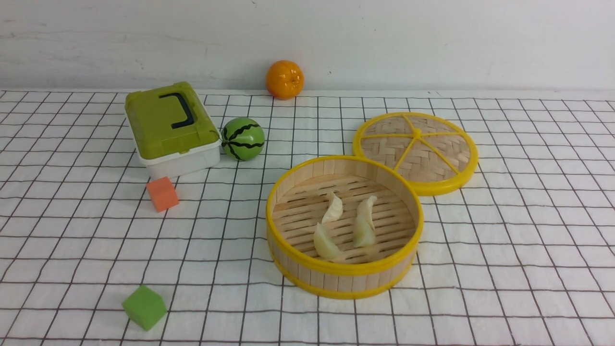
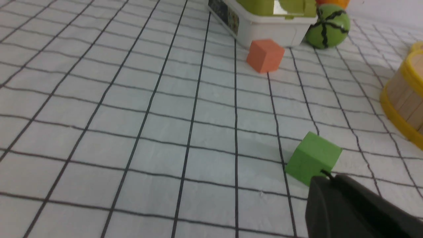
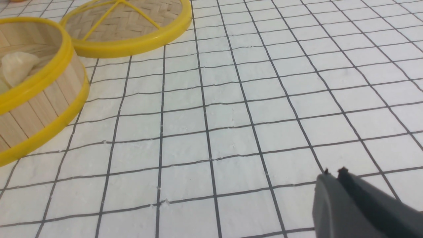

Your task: Put the dumplings into the steamer on the table with the white tablecloth.

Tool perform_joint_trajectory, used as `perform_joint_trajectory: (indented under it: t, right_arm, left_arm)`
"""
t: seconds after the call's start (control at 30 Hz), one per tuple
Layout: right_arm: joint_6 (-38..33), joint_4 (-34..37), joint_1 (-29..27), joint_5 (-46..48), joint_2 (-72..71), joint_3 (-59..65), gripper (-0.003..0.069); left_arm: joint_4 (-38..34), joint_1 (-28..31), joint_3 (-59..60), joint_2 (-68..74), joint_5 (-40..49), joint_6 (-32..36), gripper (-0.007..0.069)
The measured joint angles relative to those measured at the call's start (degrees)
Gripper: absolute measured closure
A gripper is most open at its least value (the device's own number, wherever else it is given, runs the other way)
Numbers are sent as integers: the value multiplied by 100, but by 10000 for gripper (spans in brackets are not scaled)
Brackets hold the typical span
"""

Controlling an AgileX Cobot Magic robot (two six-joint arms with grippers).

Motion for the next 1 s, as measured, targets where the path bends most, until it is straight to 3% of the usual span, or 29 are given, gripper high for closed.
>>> perform_joint_trajectory:
  t: [1.0]
  right_arm:
    - [0, 0, -2, 0, 0, 0, 591]
  left_arm:
    - [11, 0, 0, 0, 54, 241, 637]
